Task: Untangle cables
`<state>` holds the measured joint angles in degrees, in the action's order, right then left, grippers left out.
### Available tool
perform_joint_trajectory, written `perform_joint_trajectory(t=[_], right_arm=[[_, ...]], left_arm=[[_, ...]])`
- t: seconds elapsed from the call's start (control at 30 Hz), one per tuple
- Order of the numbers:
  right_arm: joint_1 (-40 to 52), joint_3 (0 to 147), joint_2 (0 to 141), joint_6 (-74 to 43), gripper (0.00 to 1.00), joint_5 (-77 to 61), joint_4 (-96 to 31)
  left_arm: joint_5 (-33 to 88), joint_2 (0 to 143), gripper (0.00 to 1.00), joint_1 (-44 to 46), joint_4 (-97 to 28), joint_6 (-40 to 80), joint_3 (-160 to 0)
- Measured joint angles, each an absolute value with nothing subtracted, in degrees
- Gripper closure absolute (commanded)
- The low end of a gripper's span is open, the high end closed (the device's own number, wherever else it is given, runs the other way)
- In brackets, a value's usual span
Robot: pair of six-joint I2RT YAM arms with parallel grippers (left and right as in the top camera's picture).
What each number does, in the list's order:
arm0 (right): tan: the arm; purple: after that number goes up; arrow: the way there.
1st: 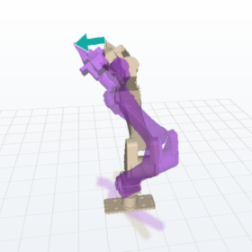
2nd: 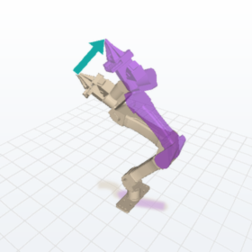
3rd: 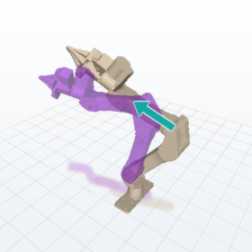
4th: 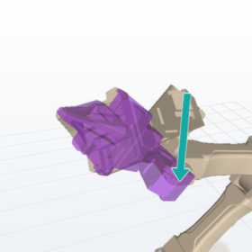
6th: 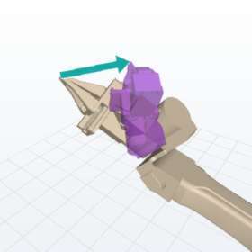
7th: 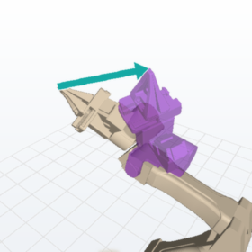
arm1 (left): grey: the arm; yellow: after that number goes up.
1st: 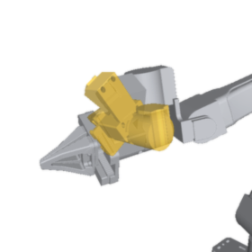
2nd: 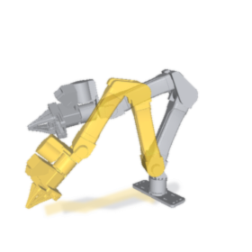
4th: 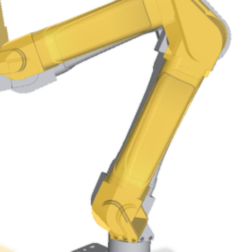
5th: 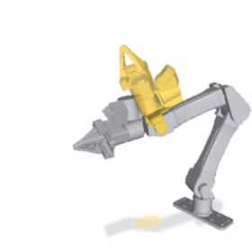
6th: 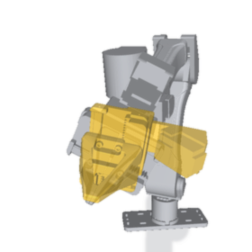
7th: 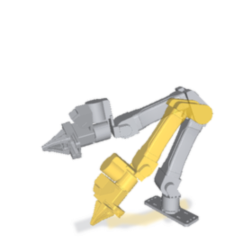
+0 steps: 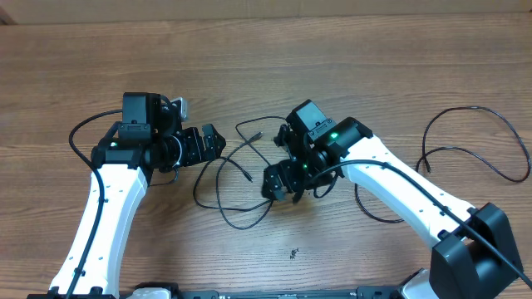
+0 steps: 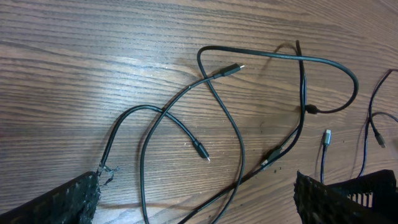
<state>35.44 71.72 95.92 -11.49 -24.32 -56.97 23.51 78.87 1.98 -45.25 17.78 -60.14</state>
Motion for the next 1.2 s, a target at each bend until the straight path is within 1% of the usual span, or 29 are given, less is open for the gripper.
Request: perform_joint_trajectory(t=[0.07, 0.17, 0.23, 0.43, 0.57, 0.63, 0.77, 0.8, 0.9, 0.93, 1.2], right_arm=[[35.81, 71.75, 95.92, -13.39, 0.0, -26.87, -54.46], [36.12, 71.72, 95.92, -14.55, 0.0, -27.68, -52.36], [36.16, 71.33, 95.92, -16.78, 0.0, -27.79, -48.82], [36.14, 64.12, 95.79, -24.73, 0.0, -27.03, -39.44], [36.16, 59.33, 95.79, -27.05, 0.0, -26.3, -34.2], [36.21, 57.21, 95.79, -27.68, 0.03, -25.93, -32.1], [38.09, 53.71, 95.79, -29.02, 0.04, -23.77, -25.78], [38.44, 53.52, 95.79, -29.23, 0.04, -23.31, -25.34], [40.45, 52.45, 95.79, -30.74, 0.13, -19.9, -23.59], [40.62, 52.31, 95.79, -31.33, 0.14, -19.03, -23.2], [40.86, 52.14, 98.28, -34.2, 0.2, -11.33, -21.54]], left_arm=[[23.49, 78.87, 0.0, 1.98, -45.21, 17.78, -60.14], [23.51, 78.87, 0.0, 1.98, -45.23, 17.78, -60.14], [23.49, 78.87, 0.0, 1.98, -45.23, 17.78, -60.14], [23.51, 78.87, 0.01, 1.98, -45.23, 17.78, -60.14], [23.49, 78.87, 0.0, 1.98, -45.21, 17.78, -60.14], [23.51, 78.87, 0.0, 1.98, -45.21, 17.78, -60.14], [23.49, 78.87, 0.0, 1.98, -45.19, 17.78, -60.14], [23.49, 78.87, 0.0, 1.98, -45.19, 17.78, -60.14], [23.51, 78.87, 0.0, 1.98, -45.21, 17.78, -60.14], [23.51, 78.87, 0.0, 1.98, -45.21, 17.78, -60.14], [23.51, 78.87, 0.0, 1.98, -45.21, 17.78, -60.14]])
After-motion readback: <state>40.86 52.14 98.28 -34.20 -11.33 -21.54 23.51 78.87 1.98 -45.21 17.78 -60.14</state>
